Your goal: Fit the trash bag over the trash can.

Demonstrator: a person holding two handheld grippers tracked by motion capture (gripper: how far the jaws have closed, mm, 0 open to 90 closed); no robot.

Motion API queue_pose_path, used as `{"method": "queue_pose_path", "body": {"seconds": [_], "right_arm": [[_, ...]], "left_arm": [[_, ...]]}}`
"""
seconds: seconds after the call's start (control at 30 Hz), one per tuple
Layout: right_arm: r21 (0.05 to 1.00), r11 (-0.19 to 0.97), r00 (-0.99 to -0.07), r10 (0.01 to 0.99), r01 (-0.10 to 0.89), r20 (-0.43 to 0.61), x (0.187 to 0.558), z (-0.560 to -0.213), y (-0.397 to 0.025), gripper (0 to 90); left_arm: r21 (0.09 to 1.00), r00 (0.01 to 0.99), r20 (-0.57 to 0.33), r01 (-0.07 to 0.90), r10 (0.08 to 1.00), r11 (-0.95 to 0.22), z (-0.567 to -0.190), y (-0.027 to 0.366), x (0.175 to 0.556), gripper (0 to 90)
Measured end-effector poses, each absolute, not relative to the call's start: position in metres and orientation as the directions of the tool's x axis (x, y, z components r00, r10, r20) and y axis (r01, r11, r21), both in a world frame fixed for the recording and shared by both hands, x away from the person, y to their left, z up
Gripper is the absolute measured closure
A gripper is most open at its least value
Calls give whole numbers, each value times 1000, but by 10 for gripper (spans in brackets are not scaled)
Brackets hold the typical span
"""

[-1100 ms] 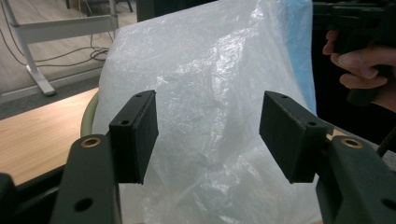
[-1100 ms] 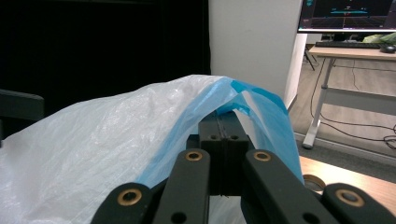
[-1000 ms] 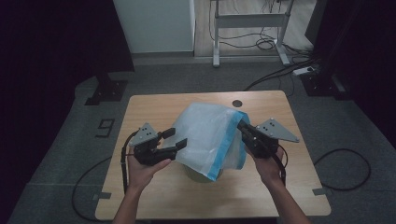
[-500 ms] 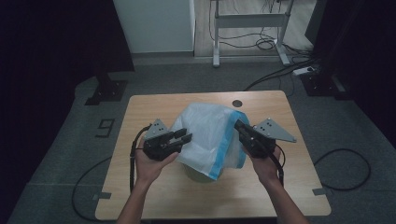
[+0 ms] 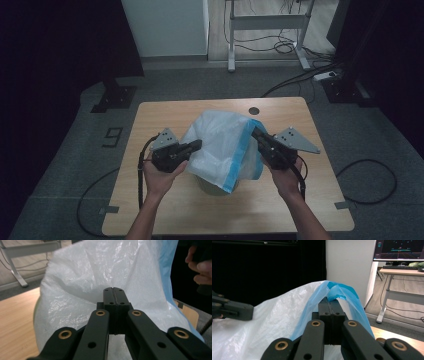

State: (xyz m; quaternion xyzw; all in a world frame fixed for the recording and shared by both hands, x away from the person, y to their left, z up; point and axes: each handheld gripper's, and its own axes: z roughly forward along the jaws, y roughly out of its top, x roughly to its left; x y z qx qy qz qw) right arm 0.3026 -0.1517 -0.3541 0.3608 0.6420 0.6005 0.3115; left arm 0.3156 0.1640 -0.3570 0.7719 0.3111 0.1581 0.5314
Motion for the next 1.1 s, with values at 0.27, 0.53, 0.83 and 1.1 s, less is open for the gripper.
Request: {"method": "queue_pose_path", "body": {"seconds": [0.27,0.53,0.83,1.1], "right_arm": [[994,13,-539,841,108,48,303,-361,-157,894],[992,18,-534,844,129,54,299,-372,-165,895],[989,13,-516,854,147,65,295,-383,-182,895],[989,4,-488,870,145,67,290,-383,-203,895]], "left_arm": [[950,738,-85,262,669,-168,-347,175,311,900],[959,721,-94,250,687,-132,-344,183,312,900],[966,692,-100,240,715,-96,-345,199,312,900],[967,659,-125,247,742,-57,-353,216,311,900]]}}
